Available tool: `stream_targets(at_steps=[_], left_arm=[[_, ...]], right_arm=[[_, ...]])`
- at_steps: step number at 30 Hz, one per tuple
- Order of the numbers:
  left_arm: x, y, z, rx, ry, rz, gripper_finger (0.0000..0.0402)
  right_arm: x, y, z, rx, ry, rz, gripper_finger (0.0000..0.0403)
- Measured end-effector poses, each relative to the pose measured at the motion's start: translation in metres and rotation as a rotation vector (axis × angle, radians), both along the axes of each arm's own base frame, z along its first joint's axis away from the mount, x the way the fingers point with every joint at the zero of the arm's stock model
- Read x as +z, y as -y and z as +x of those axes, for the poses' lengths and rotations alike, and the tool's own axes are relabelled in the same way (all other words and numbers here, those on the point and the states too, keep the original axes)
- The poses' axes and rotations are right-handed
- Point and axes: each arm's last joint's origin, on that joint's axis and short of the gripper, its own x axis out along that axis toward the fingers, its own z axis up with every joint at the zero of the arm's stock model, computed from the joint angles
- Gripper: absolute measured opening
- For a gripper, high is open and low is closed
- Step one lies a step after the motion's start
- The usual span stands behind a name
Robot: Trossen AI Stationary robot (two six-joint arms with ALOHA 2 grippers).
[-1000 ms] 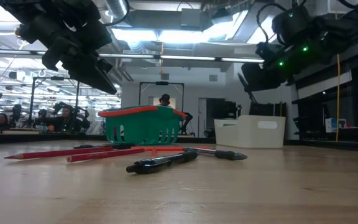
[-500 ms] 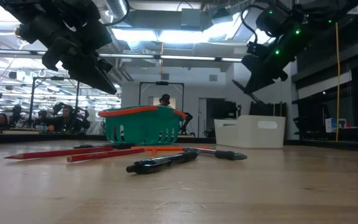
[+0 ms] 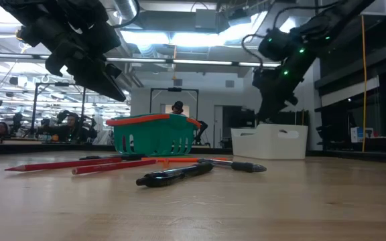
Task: Sort pens & pencils
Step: Put the black pen into the white bin
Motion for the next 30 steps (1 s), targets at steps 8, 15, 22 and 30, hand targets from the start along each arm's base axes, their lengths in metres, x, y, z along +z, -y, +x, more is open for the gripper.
stream_targets(at_steps=[8,15,22,30], left_arm=[[0.000,0.000,0.000,0.001,0.000,0.000,0.0041],[0.000,0.000,0.000,0.001,-0.001,-0.001,0.0041],[0.000,0.000,0.000,0.001,-0.003,-0.001,0.0041],[0.000,0.000,0.000,0.001,-0.003,-0.001,0.0041]], right_arm=[[0.001,0.019,0.023,0.035,-0.160,0.089,0.0027],[-0.015,0.025,0.033,0.051,-0.244,0.175,0.0027],[-0.029,0.027,0.035,0.051,-0.276,0.197,0.0027],[-0.029,0.029,0.034,0.041,-0.285,0.193,0.0027]])
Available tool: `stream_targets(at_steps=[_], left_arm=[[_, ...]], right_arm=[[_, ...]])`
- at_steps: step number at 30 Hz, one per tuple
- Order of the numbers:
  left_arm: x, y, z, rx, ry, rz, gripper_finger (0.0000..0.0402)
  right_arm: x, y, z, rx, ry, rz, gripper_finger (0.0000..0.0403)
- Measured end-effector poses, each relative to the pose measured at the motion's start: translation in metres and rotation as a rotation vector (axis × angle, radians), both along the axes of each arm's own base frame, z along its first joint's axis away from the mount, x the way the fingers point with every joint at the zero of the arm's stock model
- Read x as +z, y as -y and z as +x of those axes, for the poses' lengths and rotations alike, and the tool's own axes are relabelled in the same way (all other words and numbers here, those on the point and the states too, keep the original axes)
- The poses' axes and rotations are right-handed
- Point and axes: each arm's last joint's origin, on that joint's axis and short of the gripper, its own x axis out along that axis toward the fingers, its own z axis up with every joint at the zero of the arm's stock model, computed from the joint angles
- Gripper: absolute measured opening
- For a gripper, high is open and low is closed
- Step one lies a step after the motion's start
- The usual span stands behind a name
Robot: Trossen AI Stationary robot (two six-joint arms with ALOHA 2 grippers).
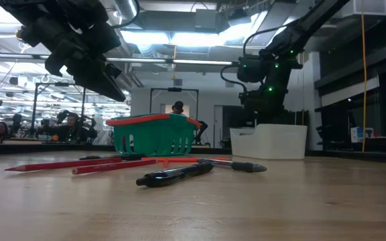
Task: Sort pens & pencils
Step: Put the black pen into the white bin
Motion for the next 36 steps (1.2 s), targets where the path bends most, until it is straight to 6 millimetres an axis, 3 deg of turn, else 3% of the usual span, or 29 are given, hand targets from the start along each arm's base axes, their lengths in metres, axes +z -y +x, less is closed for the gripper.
stream_targets(at_steps=[4,11,15,21,31,36], left_arm=[[0.000,0.000,0.000,0.000,0.000,0.000,0.0041],[0.000,0.000,0.000,0.001,0.000,-0.001,0.0041],[0.000,0.000,0.000,0.000,0.000,0.000,0.0041],[0.000,0.000,0.000,0.000,0.000,0.000,0.0041],[0.000,-0.001,0.000,0.020,-0.004,0.018,0.0041],[0.000,-0.002,0.000,0.042,-0.011,0.035,0.0041]], right_arm=[[0.000,0.000,0.000,-0.002,0.000,0.001,0.0035],[0.000,0.000,0.000,-0.005,0.002,0.001,0.0121],[0.000,0.000,0.001,-0.005,0.007,-0.004,0.0147],[0.001,0.001,0.001,-0.004,0.013,-0.008,0.0154],[0.032,0.008,0.013,0.017,0.040,-0.034,0.0155],[0.035,0.004,0.015,0.015,0.036,-0.025,0.0156]])
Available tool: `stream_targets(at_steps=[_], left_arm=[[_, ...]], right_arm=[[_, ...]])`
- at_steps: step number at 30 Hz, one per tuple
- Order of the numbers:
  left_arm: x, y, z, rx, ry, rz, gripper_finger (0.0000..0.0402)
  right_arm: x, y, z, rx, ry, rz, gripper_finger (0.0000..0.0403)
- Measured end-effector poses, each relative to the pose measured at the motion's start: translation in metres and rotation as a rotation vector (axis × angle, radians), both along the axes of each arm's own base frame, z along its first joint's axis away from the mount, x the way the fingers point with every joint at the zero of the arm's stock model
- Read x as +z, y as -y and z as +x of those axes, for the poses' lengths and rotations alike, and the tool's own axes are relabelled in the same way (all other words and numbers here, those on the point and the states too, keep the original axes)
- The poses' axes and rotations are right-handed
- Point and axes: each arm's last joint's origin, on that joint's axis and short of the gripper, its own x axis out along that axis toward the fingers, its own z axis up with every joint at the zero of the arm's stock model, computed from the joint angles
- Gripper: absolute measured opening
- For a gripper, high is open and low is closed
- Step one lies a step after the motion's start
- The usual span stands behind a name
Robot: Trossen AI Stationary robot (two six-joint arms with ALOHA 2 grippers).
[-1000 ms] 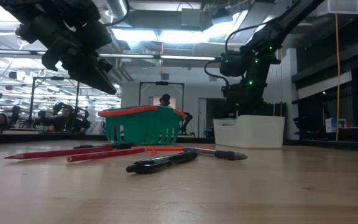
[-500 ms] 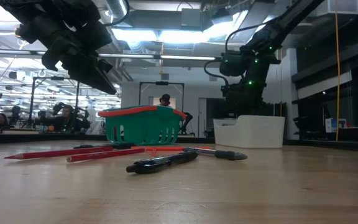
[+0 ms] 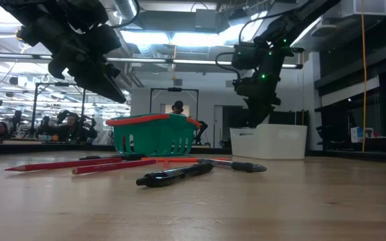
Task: Sort pens & pencils
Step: Put the black pen into the white bin
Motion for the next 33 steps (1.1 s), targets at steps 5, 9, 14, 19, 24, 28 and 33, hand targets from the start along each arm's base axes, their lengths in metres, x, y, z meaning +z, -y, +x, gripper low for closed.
stream_targets(at_steps=[5,9,14,19,24,28,33], left_arm=[[0.000,0.000,0.000,-0.004,0.000,0.005,0.0041],[0.000,0.000,0.000,-0.004,-0.001,0.006,0.0041],[0.000,0.000,0.000,-0.004,0.001,0.006,0.0041],[0.001,0.000,0.001,-0.003,0.014,0.008,0.0041],[0.001,0.000,0.001,-0.003,0.015,0.008,0.0041],[0.001,0.000,0.001,0.002,0.017,0.003,0.0041],[0.002,0.000,0.001,0.011,0.022,-0.009,0.0041]], right_arm=[[-0.001,-0.006,0.000,-0.017,-0.026,0.031,0.0156],[-0.002,-0.012,0.002,0.002,-0.040,0.039,0.0156],[0.003,-0.025,0.011,0.048,-0.006,0.010,0.0140],[0.014,-0.045,0.022,0.125,0.050,-0.028,0.0109],[0.013,-0.065,0.023,0.169,0.083,-0.040,0.0088],[0.007,-0.081,0.020,0.182,0.116,-0.050,0.0084],[0.004,-0.106,0.011,0.221,0.227,-0.075,0.0083]])
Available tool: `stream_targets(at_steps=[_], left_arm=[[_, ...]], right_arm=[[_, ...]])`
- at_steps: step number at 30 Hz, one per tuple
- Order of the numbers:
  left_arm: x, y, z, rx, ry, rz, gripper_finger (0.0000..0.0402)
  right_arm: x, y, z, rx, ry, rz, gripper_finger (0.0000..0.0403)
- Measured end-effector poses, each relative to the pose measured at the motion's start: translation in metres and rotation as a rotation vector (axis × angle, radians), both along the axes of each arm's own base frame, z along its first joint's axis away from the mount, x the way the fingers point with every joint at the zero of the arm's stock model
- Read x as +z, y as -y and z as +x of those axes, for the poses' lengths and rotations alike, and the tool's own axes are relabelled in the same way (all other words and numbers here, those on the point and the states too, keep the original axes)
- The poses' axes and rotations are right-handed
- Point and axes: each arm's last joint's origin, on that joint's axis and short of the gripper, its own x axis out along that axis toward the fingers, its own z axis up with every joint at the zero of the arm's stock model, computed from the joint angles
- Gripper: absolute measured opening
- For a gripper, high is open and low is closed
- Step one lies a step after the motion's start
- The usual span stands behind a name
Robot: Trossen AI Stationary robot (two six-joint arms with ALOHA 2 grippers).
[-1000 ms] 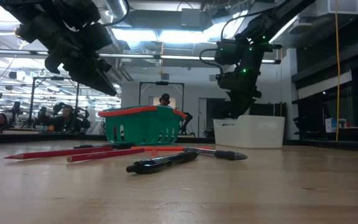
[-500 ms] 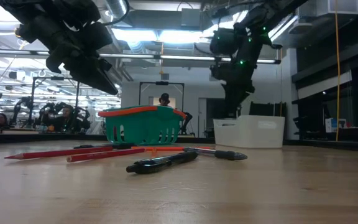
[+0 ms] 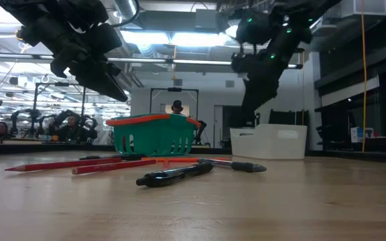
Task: Sort pens & pencils
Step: Put the black pen into the white bin
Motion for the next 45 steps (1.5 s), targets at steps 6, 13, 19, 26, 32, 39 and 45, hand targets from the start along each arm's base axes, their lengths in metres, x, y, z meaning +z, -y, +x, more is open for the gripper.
stream_targets(at_steps=[6,13,19,26,32,39,45], left_arm=[[0.003,0.000,0.002,0.007,0.034,-0.002,0.0041],[0.008,0.001,0.006,0.006,0.099,-0.005,0.0041],[-0.002,0.007,0.004,-0.018,0.223,0.004,0.0041],[-0.010,0.022,-0.007,-0.064,0.321,-0.032,0.0041],[-0.007,0.038,-0.016,-0.111,0.363,-0.022,0.0041],[-0.013,0.043,-0.026,-0.056,0.375,-0.005,0.0041],[-0.011,0.045,-0.028,-0.062,0.393,-0.023,0.0041]], right_arm=[[-0.002,-0.032,-0.011,0.062,0.185,-0.014,0.0083],[-0.018,-0.060,-0.022,0.136,0.325,-0.070,0.0083],[-0.033,-0.083,-0.027,0.189,0.398,-0.166,0.0083],[-0.039,-0.105,-0.033,0.239,0.495,-0.187,0.0083],[-0.038,-0.127,-0.039,0.251,0.614,-0.260,0.0083],[-0.038,-0.147,-0.046,0.197,0.642,-0.279,0.0083],[-0.039,-0.156,-0.049,0.147,0.661,-0.195,0.0083]])
